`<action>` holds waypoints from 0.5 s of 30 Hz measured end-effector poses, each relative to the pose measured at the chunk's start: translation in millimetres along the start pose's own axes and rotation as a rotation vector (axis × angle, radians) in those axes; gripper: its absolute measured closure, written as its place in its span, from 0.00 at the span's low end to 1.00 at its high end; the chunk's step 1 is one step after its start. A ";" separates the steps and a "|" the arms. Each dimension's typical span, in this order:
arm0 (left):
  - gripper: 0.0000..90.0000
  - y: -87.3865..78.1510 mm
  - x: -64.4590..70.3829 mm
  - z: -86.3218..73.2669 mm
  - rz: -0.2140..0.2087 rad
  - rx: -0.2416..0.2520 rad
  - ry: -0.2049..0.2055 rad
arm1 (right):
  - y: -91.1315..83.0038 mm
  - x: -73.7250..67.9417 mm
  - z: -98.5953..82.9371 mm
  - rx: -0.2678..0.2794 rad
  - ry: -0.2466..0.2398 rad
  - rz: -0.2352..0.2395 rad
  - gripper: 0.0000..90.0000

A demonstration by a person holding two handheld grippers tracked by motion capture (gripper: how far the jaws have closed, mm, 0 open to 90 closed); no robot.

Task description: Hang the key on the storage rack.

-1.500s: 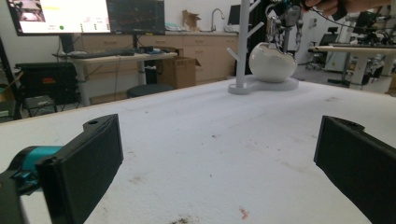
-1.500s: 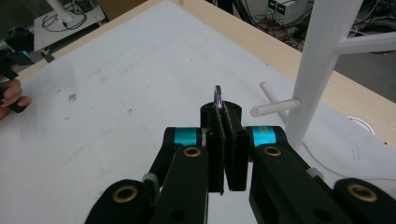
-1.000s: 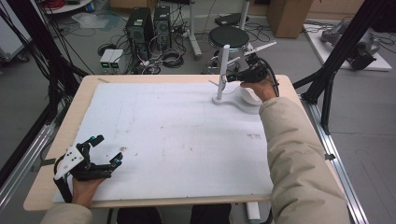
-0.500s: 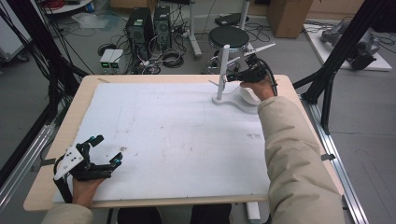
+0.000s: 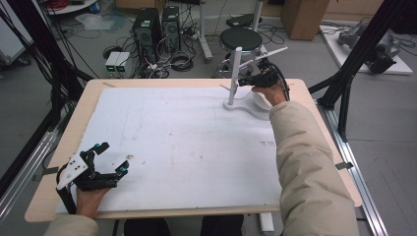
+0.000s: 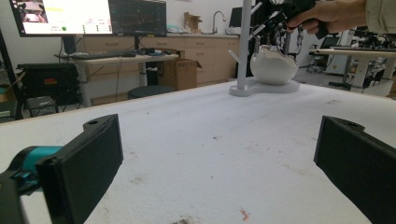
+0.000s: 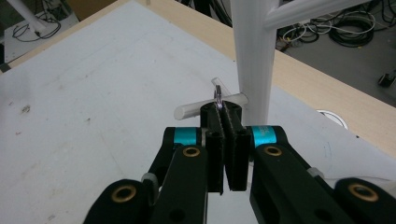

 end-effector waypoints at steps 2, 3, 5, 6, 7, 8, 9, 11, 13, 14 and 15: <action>0.02 -0.3 -0.2 0.0 -0.001 -0.001 0.004 | 0.9 0.0 -1.3 -0.008 0.011 -0.001 0.97; 0.02 -0.3 -0.2 0.0 -0.001 -0.001 0.004 | 2.2 1.1 -0.8 -0.002 -0.002 -0.002 0.97; 0.02 -0.4 -0.1 0.1 -0.003 0.001 0.003 | 3.1 1.9 -1.5 -0.006 -0.004 -0.009 0.97; 0.02 -0.4 -0.1 0.1 -0.002 0.000 0.003 | 3.1 1.3 -1.6 -0.007 0.003 -0.005 0.97; 0.02 -0.3 -0.1 0.0 -0.002 0.000 0.004 | 3.5 2.1 -1.0 -0.001 -0.003 -0.008 0.96; 0.02 -0.4 -0.1 0.0 -0.002 -0.001 0.004 | 3.3 2.7 -0.3 0.005 -0.001 -0.014 0.93; 0.02 -0.5 -0.1 0.0 -0.002 -0.001 0.005 | 2.8 2.2 0.1 0.009 0.010 -0.012 0.93; 0.02 -0.4 0.0 0.1 -0.002 0.000 0.004 | 2.8 3.2 0.3 0.009 -0.001 -0.022 0.93; 0.02 -0.4 0.1 0.0 -0.003 0.000 0.003 | 1.9 3.9 0.0 0.009 0.000 -0.021 0.93; 0.02 -0.4 -0.2 0.1 -0.003 0.000 0.004 | 0.7 4.5 -0.7 0.006 0.007 -0.029 0.93; 0.02 -0.4 -0.2 0.1 -0.002 0.001 0.003 | -0.8 5.3 -0.3 0.014 0.006 -0.031 0.93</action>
Point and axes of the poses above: each handheld gripper's, and its own axes: y roughly forward along the jaws, z roughly out of its top, x roughly to its right, the point moved 10 cm from there along y, roughly forward along the jaws, and after that the axes turned 2 degrees about -z, right-handed, at the moved point
